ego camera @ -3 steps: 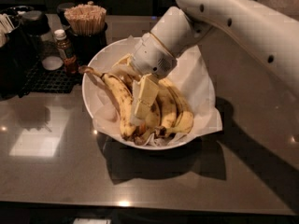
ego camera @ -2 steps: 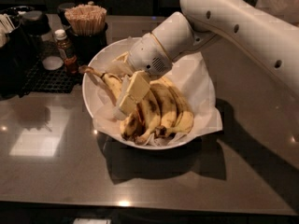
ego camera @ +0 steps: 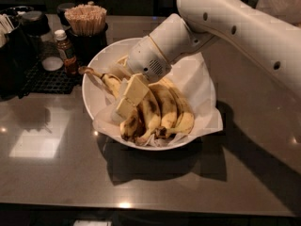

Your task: Pick banana from white bowl

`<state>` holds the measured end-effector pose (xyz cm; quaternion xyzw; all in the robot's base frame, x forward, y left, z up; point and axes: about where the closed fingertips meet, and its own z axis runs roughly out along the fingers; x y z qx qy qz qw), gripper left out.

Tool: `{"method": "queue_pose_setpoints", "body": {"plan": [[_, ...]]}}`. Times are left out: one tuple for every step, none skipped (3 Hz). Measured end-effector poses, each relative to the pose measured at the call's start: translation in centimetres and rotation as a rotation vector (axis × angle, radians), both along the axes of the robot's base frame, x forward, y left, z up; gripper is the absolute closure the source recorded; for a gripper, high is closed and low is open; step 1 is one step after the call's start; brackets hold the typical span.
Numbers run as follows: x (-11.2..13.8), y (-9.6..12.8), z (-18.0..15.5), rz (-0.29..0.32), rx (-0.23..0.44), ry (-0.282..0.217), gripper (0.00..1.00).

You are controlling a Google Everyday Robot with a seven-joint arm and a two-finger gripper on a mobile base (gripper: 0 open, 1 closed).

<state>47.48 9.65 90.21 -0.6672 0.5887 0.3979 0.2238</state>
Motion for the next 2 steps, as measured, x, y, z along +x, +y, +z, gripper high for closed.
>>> {"method": "queue_pose_setpoints", "body": {"plan": [[0.04,0.14,-0.37,-0.008,-0.009,0.014,0.00],[0.04,0.14,-0.37,-0.008,-0.009,0.014,0.19]]}}
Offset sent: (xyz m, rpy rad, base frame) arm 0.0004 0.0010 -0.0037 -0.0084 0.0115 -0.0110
